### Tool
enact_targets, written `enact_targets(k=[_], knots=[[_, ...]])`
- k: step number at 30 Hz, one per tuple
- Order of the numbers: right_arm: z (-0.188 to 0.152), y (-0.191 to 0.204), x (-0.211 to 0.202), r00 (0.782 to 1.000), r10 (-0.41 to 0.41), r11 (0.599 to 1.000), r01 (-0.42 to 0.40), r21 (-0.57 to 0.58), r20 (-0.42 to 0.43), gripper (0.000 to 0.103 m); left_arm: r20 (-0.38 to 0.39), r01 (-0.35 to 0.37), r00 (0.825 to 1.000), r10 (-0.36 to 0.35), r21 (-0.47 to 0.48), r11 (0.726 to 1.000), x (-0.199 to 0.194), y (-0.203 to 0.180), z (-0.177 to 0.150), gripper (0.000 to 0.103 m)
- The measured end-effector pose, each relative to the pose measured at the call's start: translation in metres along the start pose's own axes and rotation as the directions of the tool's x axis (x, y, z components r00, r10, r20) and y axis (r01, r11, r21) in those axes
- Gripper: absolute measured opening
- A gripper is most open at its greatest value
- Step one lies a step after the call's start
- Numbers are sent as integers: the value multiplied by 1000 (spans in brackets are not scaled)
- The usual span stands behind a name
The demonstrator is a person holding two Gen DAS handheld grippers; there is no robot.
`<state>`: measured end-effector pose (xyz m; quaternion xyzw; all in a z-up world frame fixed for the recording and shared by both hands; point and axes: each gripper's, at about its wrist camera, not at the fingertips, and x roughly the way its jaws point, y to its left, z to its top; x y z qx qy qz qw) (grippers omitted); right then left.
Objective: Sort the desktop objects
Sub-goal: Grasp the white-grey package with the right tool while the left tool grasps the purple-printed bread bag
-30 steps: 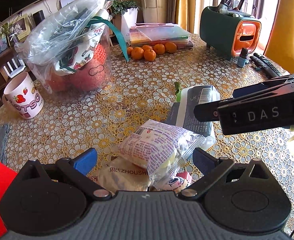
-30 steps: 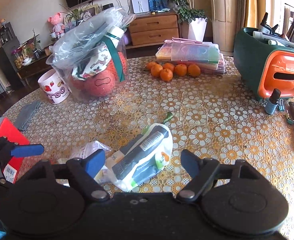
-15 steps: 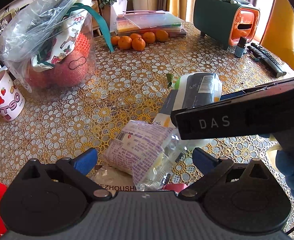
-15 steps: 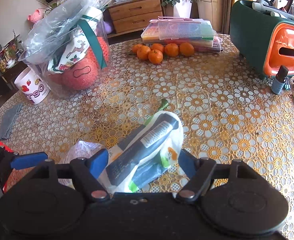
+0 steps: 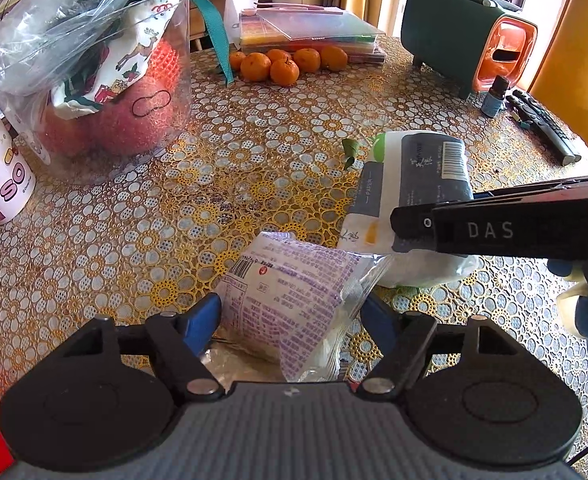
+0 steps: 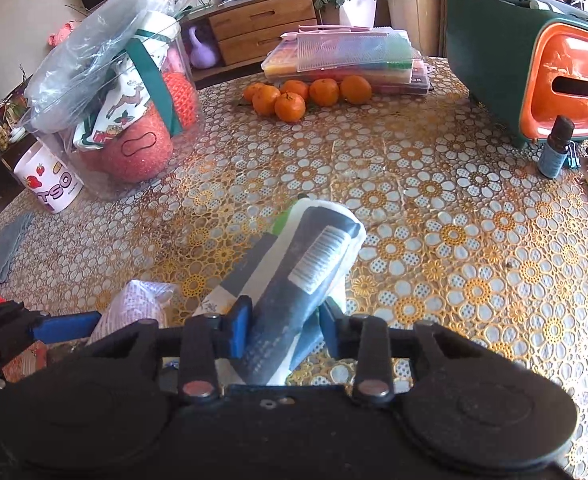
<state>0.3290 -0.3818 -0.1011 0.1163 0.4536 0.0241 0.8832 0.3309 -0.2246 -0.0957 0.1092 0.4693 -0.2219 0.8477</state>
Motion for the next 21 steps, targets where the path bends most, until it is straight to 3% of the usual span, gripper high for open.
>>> enact_targets(k=[4, 5, 13, 21], knots=[[-1, -5, -5, 1000, 9, 1000, -8, -11, 9, 26, 10, -3, 1000, 3, -6, 1000, -3, -1, 0, 68], [-1, -6, -7, 1000, 12, 1000, -11, -12, 8, 17, 13, -6, 1000, 6, -5, 1000, -4, -2, -1, 67], [-13, -11, -30, 1000, -9, 998, 10, -64, 13, 15, 36, -30, 999, 32, -37, 999, -16, -2, 1, 49], [-25, -15, -59, 1000, -13, 995, 16, -95, 26, 13, 75, -36, 996, 43, -82, 996, -40, 5, 2, 45]])
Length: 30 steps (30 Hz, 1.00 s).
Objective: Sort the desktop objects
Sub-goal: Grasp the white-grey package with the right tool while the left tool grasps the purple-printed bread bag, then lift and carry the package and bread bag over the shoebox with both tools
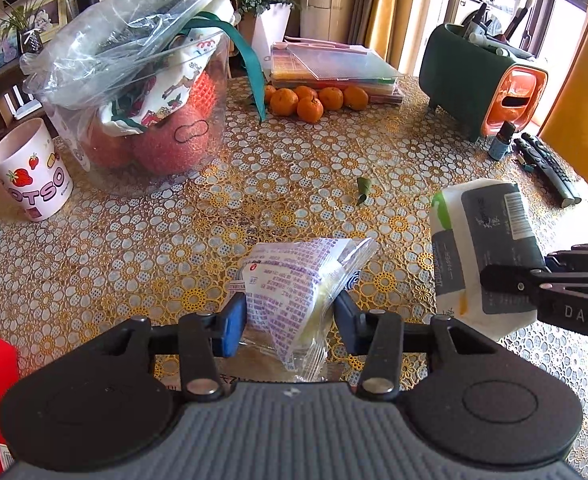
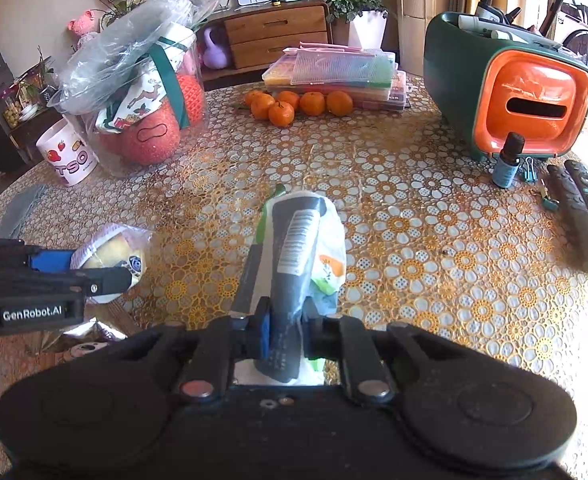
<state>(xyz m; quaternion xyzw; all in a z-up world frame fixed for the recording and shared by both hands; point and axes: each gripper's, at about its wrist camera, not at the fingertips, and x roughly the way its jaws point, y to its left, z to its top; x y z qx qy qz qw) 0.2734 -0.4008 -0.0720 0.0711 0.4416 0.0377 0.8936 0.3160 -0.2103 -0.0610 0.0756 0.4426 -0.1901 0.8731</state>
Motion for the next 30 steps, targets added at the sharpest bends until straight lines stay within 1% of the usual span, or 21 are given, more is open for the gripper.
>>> enact_targets(k=[7, 15, 22, 30], knots=[[-6, 2, -25, 1000, 8, 1000, -8, -11, 3, 13, 19, 27, 999, -26, -36, 999, -28, 7, -1, 45], [-14, 18, -54, 1000, 29, 999, -29, -36, -5, 13, 34, 51, 998, -49, -60, 997, -67, 14, -15, 45], [-21, 49, -80, 999, 34, 995, -33, -91, 16, 13, 66, 63, 996, -57, -92, 994, -103, 23, -32, 45], [-25, 95, -102, 998, 60, 983, -54, -177, 28, 13, 91, 54, 995, -44, -107, 993, -138, 38, -49, 45]])
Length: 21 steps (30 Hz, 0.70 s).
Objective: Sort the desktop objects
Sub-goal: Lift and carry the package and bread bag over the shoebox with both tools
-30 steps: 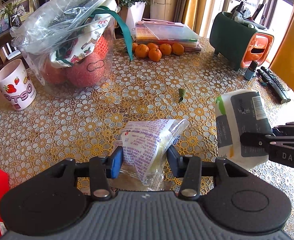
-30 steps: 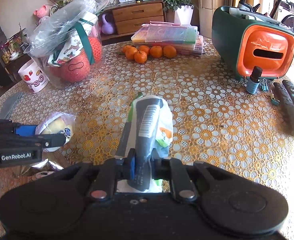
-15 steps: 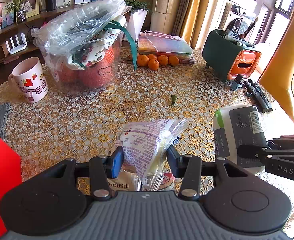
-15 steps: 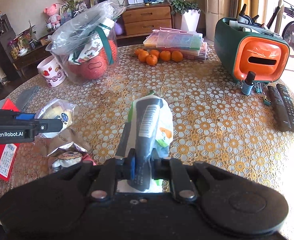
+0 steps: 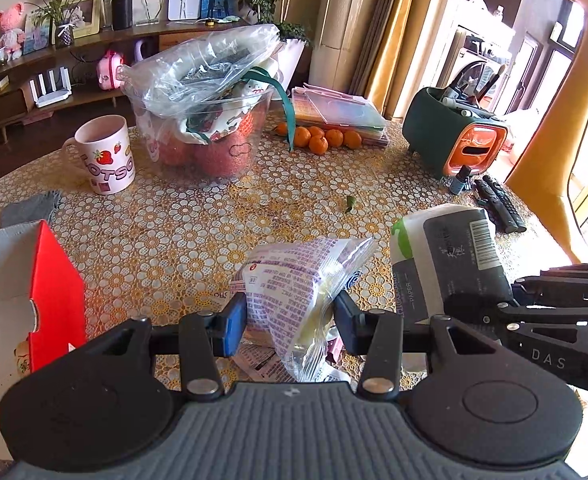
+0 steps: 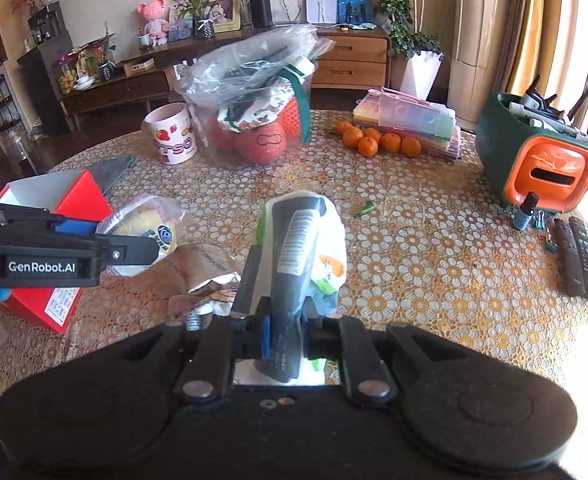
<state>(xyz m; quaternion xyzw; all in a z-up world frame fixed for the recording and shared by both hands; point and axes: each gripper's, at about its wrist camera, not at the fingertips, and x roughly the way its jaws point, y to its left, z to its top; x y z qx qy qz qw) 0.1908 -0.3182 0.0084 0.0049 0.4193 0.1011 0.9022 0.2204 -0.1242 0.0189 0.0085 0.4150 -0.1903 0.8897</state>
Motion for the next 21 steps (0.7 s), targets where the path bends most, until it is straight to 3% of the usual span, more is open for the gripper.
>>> enact_targets(k=[13, 18, 21], knots=[[11, 79, -20, 997, 80, 992, -80, -99, 3, 13, 36, -49, 998, 50, -37, 998, -55, 47, -17, 45], [19, 110, -22, 994, 113, 983, -111, -144, 2, 13, 61, -57, 996, 61, -66, 996, -75, 71, -24, 32], [22, 129, -18, 992, 122, 978, -121, -173, -4, 13, 64, -78, 994, 83, -76, 994, -78, 86, -28, 30]])
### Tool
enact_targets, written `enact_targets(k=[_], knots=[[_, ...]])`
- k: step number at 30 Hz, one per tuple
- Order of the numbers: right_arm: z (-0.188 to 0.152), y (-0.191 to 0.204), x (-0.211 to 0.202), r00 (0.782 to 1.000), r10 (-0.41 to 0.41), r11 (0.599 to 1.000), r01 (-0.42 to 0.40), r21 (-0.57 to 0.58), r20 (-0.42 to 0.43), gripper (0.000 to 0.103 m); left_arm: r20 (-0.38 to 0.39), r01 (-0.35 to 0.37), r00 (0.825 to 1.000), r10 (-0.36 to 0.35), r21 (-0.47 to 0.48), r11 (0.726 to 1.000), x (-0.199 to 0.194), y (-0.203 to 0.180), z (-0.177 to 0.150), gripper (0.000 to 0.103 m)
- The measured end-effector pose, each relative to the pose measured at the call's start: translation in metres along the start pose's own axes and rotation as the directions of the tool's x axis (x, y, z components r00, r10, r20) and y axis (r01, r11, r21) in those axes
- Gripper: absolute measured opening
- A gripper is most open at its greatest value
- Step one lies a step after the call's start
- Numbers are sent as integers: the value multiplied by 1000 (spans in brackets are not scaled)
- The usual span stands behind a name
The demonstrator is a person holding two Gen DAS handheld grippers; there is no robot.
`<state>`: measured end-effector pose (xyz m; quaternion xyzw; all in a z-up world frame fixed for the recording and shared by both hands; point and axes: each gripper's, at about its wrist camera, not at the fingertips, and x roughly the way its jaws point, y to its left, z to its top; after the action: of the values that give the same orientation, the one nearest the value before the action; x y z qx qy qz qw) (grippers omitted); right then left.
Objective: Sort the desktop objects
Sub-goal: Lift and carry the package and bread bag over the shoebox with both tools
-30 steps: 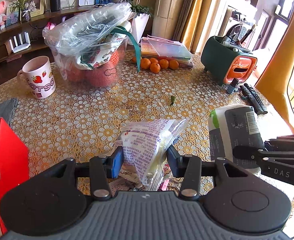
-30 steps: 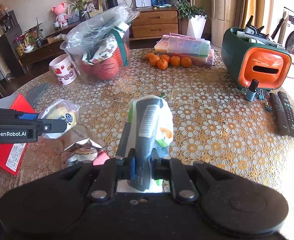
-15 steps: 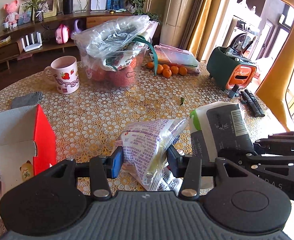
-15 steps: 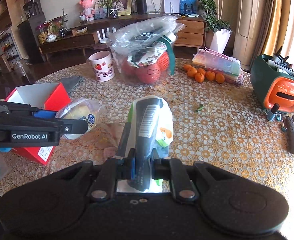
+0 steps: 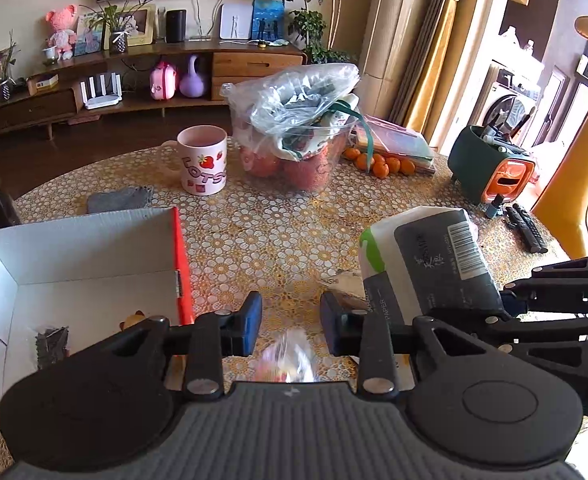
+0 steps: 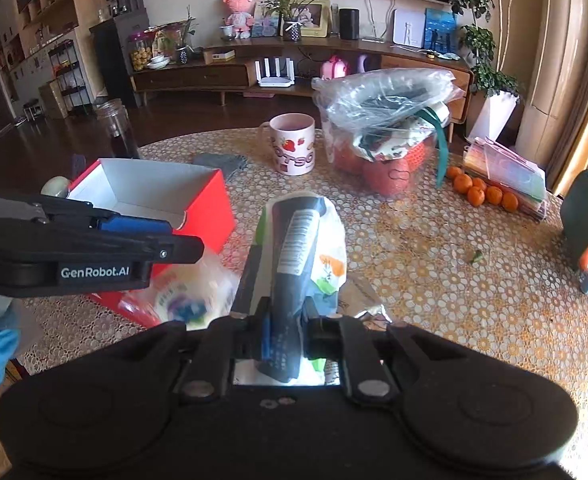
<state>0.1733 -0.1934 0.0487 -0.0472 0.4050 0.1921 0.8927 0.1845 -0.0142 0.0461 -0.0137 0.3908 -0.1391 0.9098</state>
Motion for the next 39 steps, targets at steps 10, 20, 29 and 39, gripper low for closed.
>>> enact_targets(k=[10, 20, 29, 39], knots=[[1, 23, 18, 999, -7, 1000, 6, -27, -33, 13, -45, 16, 999, -14, 29, 999, 13, 23, -25, 30], [-13, 10, 21, 999, -6, 1000, 6, -3, -52, 13, -61, -78, 995, 83, 93, 993, 23, -5, -57, 73], [-25, -12, 25, 998, -16, 999, 18, 33, -68, 13, -73, -214, 971, 226, 148, 966, 48, -35, -83, 80], [-33, -23, 30, 996, -12, 998, 17, 53, -86, 13, -110, -320, 933, 342, 179, 930, 86, -44, -95, 85]])
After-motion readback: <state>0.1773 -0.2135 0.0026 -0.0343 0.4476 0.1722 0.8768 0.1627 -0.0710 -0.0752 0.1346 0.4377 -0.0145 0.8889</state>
